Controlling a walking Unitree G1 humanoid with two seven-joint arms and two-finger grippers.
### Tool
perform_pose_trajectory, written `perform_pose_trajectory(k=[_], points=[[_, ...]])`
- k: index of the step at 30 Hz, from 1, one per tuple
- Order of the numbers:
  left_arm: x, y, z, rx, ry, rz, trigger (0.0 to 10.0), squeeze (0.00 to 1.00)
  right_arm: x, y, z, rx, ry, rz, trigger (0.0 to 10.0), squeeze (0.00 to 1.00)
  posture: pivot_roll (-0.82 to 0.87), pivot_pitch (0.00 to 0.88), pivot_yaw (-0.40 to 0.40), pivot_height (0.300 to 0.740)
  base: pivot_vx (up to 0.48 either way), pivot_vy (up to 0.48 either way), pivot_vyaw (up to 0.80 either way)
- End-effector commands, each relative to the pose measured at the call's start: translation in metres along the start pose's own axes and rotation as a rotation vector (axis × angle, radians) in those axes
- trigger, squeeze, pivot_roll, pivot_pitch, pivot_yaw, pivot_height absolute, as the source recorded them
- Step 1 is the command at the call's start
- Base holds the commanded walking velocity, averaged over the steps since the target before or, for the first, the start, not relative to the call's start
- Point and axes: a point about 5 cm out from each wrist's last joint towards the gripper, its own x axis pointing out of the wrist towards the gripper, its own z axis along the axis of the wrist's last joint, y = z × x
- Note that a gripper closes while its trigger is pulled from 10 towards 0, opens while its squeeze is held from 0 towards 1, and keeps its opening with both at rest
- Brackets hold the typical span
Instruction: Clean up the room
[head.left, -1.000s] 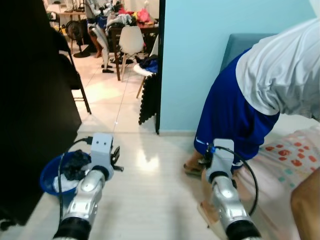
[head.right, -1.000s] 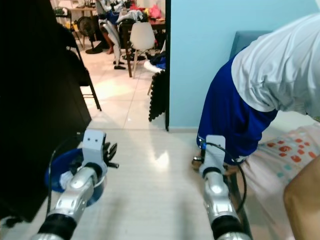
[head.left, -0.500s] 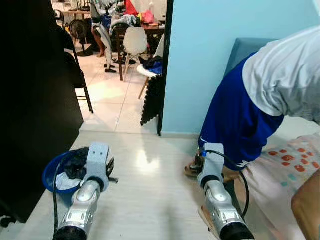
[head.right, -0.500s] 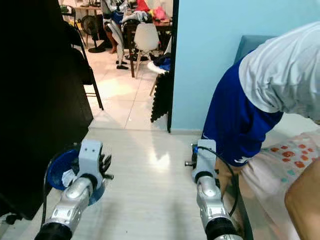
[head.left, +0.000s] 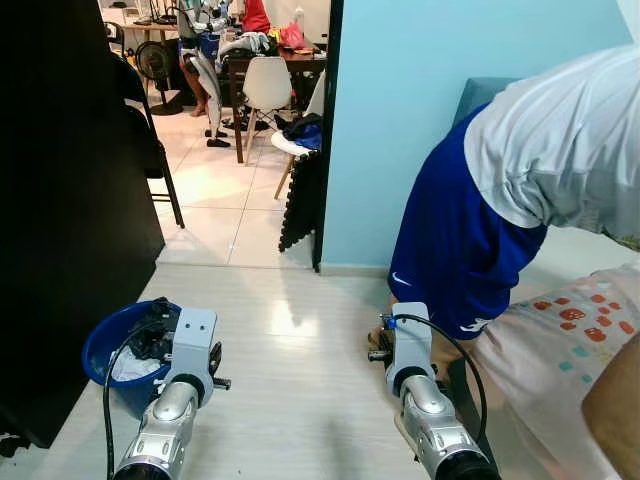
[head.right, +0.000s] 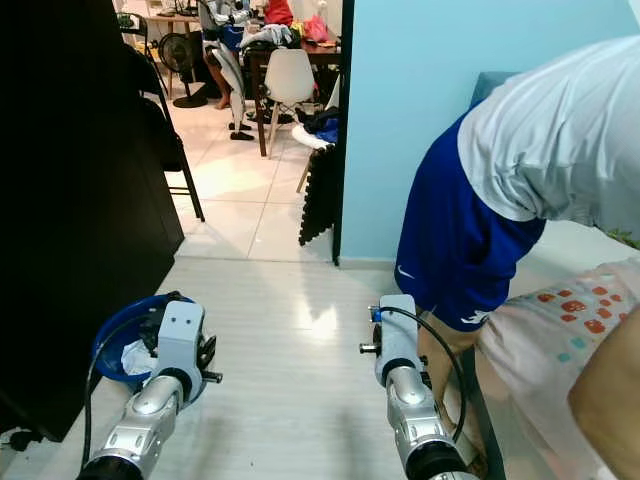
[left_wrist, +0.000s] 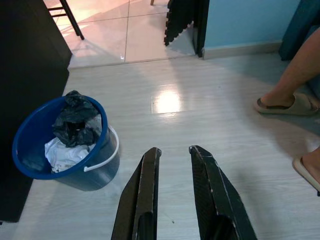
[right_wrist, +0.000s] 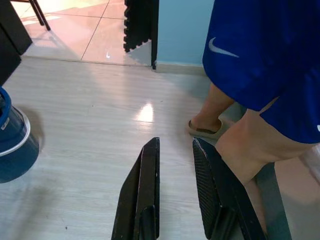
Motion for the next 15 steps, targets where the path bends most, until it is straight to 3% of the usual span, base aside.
perform_pose_trajectory(k=[1, 8, 12, 15], points=[[0.0007, -0.0038, -0.0008, 0.008, 0.002, -0.007, 10.0, 0.00, -0.0008, -0.0002, -0.0020, -0.009, 0.007, 0.003, 10.0, 0.00, 0.09, 0.000, -0.037, 0.731, 0.000, 0.000, 0.00], [0.0020, -0.0038, 0.0009, -0.004, -0.003, -0.019, 10.0, 0.00, 0.0018, 0.0008, -0.0010, -0.022, 0.008, 0.021, 10.0, 0.00, 0.09, 0.000, -0.015, 0.731, 0.000, 0.000, 0.00], [0.0017, -0.0069, -0.0050, 0.008, 0.025, -0.035, 10.0, 0.00, -0.0004, -0.0012, -0.0045, 0.034, 0.024, -0.004, 10.0, 0.00, 0.09, 0.000, -0.030, 0.731, 0.000, 0.000, 0.00], [0.0025, -0.0076, -0.0009, 0.005, 0.003, -0.021, 10.0, 0.00, -0.0011, -0.0020, -0.0081, 0.037, 0.040, -0.002, 10.0, 0.00, 0.10, 0.000, -0.028, 0.731, 0.000, 0.000, -0.80]])
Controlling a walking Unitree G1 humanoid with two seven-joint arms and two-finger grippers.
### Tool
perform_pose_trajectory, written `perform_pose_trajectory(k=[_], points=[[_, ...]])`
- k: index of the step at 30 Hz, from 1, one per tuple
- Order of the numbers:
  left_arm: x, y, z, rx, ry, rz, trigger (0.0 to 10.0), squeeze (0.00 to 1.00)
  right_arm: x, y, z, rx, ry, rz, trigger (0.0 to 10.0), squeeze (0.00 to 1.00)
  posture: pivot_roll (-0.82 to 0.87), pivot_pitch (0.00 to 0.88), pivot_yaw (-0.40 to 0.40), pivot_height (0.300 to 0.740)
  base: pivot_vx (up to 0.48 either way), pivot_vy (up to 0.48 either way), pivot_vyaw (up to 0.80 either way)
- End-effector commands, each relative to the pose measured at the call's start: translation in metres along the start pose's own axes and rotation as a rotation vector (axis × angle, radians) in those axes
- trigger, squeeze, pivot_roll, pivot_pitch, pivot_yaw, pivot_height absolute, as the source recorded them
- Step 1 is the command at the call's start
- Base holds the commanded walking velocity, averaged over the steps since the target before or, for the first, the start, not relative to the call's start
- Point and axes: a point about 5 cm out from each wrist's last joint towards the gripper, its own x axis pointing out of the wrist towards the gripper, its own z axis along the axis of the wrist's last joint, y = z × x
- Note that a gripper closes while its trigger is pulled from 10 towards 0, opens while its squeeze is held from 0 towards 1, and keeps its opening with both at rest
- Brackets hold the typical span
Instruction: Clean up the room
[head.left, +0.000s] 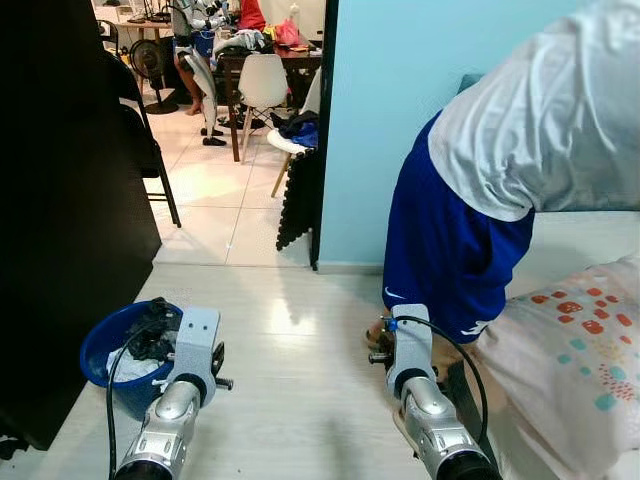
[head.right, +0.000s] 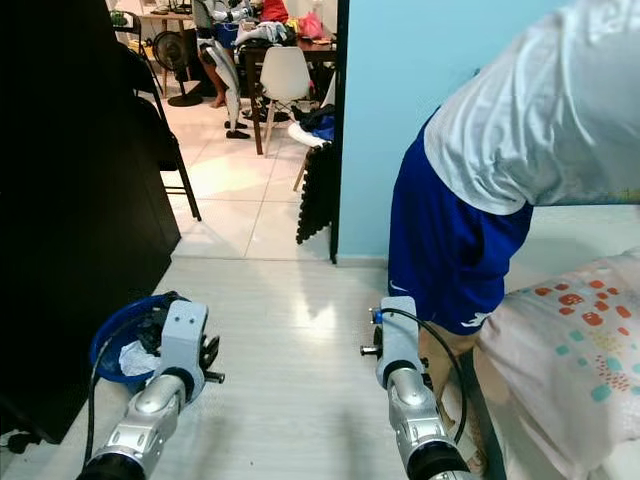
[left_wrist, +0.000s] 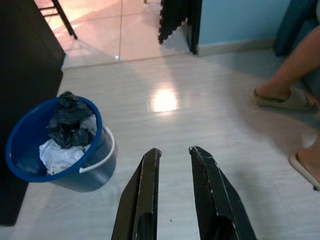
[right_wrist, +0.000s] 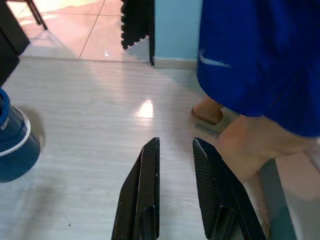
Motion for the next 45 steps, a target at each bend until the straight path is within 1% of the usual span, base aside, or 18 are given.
perform_pose_trajectory(k=[1, 2, 3, 5, 8, 13, 16, 19, 22, 25, 31, 35, 41, 45], points=[[0.000, -0.006, 0.004, 0.009, -0.026, -0.011, 10.0, 0.00, -0.002, -0.006, -0.006, 0.009, 0.027, -0.022, 10.0, 0.00, 0.09, 0.000, -0.024, 0.731, 0.000, 0.000, -0.80], [0.000, -0.006, 0.004, 0.009, -0.026, -0.011, 10.0, 0.00, -0.002, -0.006, -0.006, 0.009, 0.027, -0.022, 10.0, 0.00, 0.09, 0.000, -0.024, 0.731, 0.000, 0.000, -0.80], [-0.002, -0.007, 0.005, -0.004, -0.042, -0.016, 10.0, 0.00, -0.002, -0.011, -0.004, 0.021, 0.009, -0.050, 10.0, 0.00, 0.07, 0.000, -0.014, 0.731, 0.000, 0.000, -0.80], [-0.002, -0.007, 0.005, -0.004, -0.042, -0.016, 10.0, 0.00, -0.002, -0.011, -0.004, 0.021, 0.009, -0.050, 10.0, 0.00, 0.07, 0.000, -0.014, 0.731, 0.000, 0.000, -0.80], [-0.003, -0.009, 0.004, -0.025, -0.046, -0.044, 10.0, 0.00, -0.003, -0.022, 0.000, 0.043, -0.019, -0.103, 10.0, 0.00, 0.08, 0.000, -0.012, 0.731, 0.000, 0.000, -0.80], [-0.003, -0.009, 0.005, -0.041, -0.059, -0.046, 10.0, 0.00, -0.004, -0.029, -0.002, 0.040, -0.018, -0.125, 10.0, 0.00, 0.08, 0.000, -0.013, 0.731, 0.000, 0.000, -0.80], [-0.005, -0.008, 0.008, -0.029, -0.086, -0.038, 10.0, 0.00, -0.006, -0.040, 0.001, 0.012, -0.040, -0.150, 10.0, 0.00, 0.08, 0.000, -0.025, 0.731, 0.000, 0.000, -0.80], [-0.006, -0.005, 0.007, -0.023, -0.088, -0.025, 10.0, 0.00, -0.006, -0.042, 0.002, 0.002, -0.049, -0.155, 10.0, 0.00, 0.08, 0.000, -0.025, 0.731, 0.000, 0.000, -0.80], [-0.007, -0.001, 0.005, -0.037, -0.082, 0.006, 10.0, 0.00, -0.006, -0.043, 0.003, -0.006, -0.052, -0.160, 10.0, 0.00, 0.08, 0.000, -0.031, 0.731, 0.000, 0.000, -0.80], [-0.007, -0.001, 0.005, -0.062, -0.079, 0.008, 10.0, 0.00, -0.006, -0.042, 0.004, -0.007, -0.054, -0.160, 10.0, 0.00, 0.08, 0.000, -0.031, 0.731, 0.000, 0.000, -0.80], [-0.008, 0.000, 0.005, -0.058, -0.082, 0.007, 10.0, 0.00, -0.006, -0.041, 0.004, -0.012, -0.059, -0.159, 10.0, 0.00, 0.08, 0.000, -0.033, 0.731, 0.000, 0.000, -0.80], [-0.008, 0.001, 0.007, -0.038, -0.105, 0.011, 10.0, 0.00, -0.007, -0.041, 0.002, -0.013, -0.059, -0.164, 10.0, 0.00, 0.08, 0.000, -0.033, 0.731, 0.000, 0.000, -0.80], [-0.008, -0.001, 0.014, -0.043, -0.146, -0.006, 10.0, 0.00, -0.008, -0.040, 0.001, -0.012, -0.059, -0.161, 10.0, 0.00, 0.08, 0.000, -0.030, 0.731, 0.000, 0.000, -0.80], [-0.007, -0.006, 0.020, -0.081, -0.184, -0.032, 10.0, 0.00, -0.010, -0.035, -0.004, -0.009, -0.056, -0.153, 10.0, 0.00, 0.08, 0.000, -0.026, 0.731, 0.000, 0.000, -0.80]])
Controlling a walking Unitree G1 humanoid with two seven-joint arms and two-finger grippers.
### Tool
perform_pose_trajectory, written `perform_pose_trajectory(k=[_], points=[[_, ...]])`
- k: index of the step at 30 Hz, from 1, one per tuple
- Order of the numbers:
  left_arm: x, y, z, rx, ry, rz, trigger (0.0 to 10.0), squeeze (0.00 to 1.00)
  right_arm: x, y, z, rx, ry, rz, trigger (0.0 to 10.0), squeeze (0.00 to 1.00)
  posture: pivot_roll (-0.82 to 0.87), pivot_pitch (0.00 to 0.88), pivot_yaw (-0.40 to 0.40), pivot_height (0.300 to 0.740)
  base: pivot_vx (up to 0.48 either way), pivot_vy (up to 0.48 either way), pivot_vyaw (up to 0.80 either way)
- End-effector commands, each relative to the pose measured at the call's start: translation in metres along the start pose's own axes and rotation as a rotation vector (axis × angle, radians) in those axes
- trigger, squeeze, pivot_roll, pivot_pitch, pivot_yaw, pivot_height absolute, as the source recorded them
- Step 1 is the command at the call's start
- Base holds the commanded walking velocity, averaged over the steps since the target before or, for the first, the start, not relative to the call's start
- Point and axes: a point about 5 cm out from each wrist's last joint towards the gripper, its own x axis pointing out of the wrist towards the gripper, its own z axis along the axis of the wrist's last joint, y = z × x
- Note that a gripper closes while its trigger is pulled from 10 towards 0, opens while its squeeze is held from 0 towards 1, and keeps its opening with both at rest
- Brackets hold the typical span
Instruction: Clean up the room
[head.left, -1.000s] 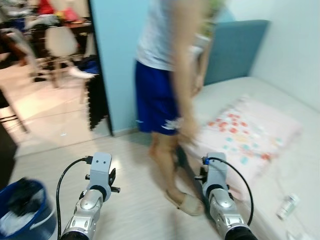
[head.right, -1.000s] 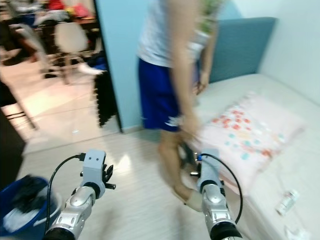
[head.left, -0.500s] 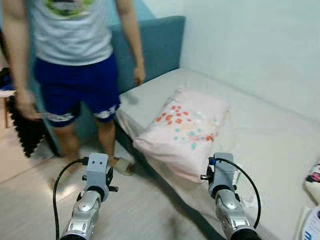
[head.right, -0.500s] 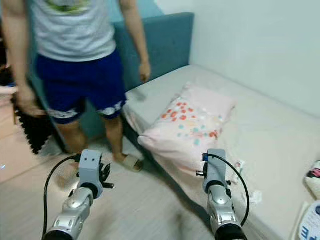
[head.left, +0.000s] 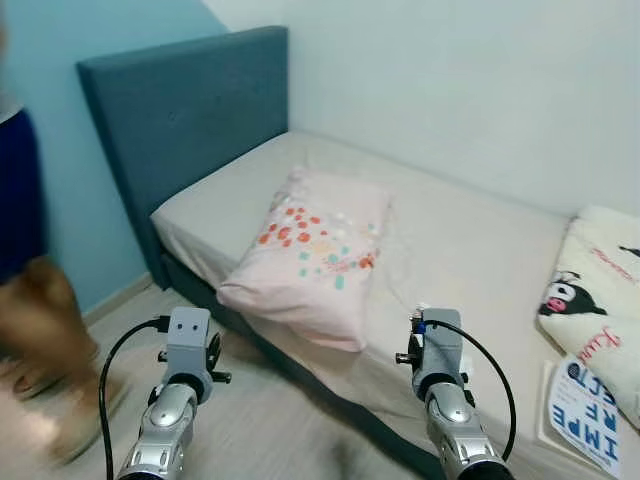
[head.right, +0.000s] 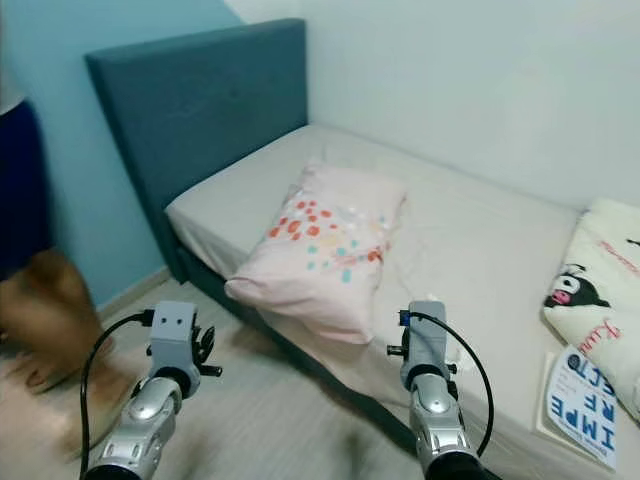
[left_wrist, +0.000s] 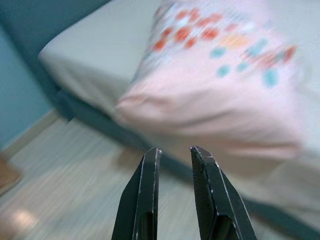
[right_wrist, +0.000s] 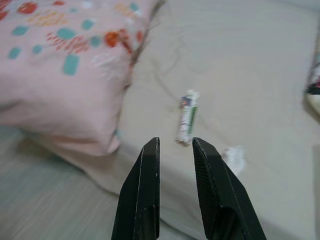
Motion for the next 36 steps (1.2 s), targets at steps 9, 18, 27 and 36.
perform_pose_trajectory(k=[9, 18, 27, 36], points=[[0.0031, -0.0023, 0.0070, -0.017, -0.041, -0.012, 10.0, 0.00, -0.0040, -0.0010, -0.0039, 0.004, -0.006, -0.014, 10.0, 0.00, 0.08, 0.000, -0.026, 0.731, 0.000, 0.000, -0.80], [0.0034, -0.0022, 0.0094, -0.028, -0.061, -0.011, 10.0, 0.00, -0.0034, -0.0013, -0.0024, 0.005, -0.010, -0.017, 10.0, 0.00, 0.08, 0.000, -0.030, 0.731, 0.000, 0.000, -0.80], [0.0036, -0.0015, 0.0097, -0.024, -0.063, -0.009, 10.0, 0.00, -0.0029, -0.0017, -0.0015, 0.004, -0.012, -0.016, 10.0, 0.00, 0.08, 0.000, -0.033, 0.731, 0.000, 0.000, -0.80], [0.0036, -0.0023, 0.0106, -0.037, -0.073, -0.009, 10.0, 0.00, -0.0021, -0.0012, -0.0002, 0.002, -0.014, -0.011, 10.0, 0.00, 0.07, 0.000, -0.033, 0.731, 0.000, 0.000, -0.80]])
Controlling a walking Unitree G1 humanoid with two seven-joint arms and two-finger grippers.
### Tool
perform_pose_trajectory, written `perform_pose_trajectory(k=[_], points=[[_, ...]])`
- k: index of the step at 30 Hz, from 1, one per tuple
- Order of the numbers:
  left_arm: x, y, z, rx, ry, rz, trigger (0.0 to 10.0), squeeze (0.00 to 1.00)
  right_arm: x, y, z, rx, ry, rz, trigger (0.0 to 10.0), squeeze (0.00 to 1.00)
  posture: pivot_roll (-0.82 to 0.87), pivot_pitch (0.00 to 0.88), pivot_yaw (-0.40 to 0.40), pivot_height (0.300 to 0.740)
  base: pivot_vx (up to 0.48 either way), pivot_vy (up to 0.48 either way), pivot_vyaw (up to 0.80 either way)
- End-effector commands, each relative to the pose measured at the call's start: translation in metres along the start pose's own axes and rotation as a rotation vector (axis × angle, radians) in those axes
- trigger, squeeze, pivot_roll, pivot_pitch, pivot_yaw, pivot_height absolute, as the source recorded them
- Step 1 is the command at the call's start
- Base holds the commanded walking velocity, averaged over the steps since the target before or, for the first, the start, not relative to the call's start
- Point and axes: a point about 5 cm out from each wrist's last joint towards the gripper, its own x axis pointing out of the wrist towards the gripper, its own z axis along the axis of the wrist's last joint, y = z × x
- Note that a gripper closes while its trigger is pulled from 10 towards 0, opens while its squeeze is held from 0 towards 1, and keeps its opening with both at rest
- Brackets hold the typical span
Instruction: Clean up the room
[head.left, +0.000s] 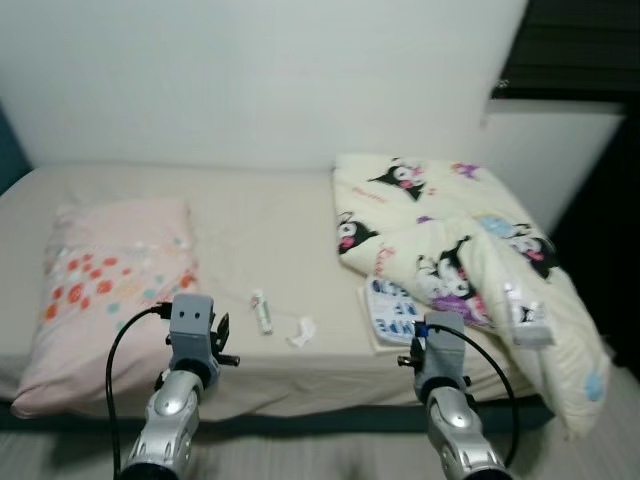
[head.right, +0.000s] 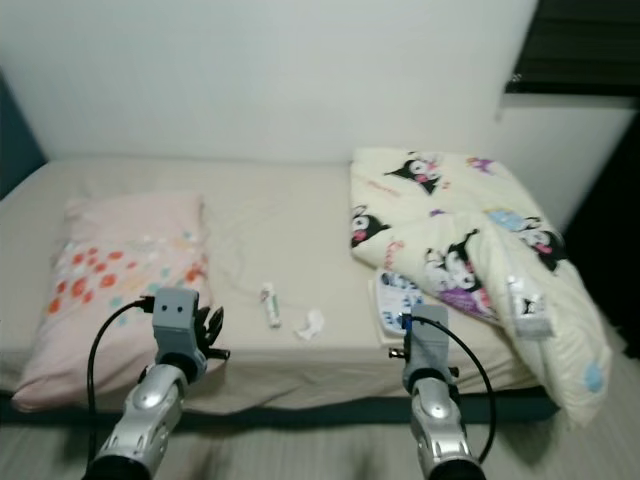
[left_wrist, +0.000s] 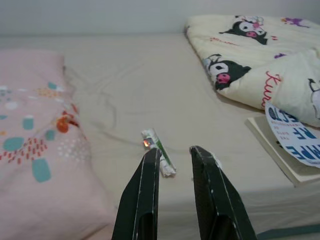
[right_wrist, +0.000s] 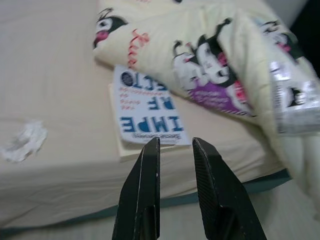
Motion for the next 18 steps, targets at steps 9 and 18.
perform_pose_trajectory(k=[9, 18], points=[[-0.003, 0.002, -0.002, -0.003, -0.006, 0.015, 10.0, 0.00, 0.000, 0.008, 0.003, 0.001, -0.022, 0.051, 10.0, 0.00, 0.07, 0.000, -0.030, 0.731, 0.030, 0.000, -0.53], [-0.001, 0.003, 0.000, -0.007, -0.021, 0.020, 10.0, 0.00, 0.000, 0.016, 0.006, -0.025, -0.041, 0.126, 10.0, 0.00, 0.07, 0.000, -0.031, 0.731, 0.364, 0.000, 0.00]])
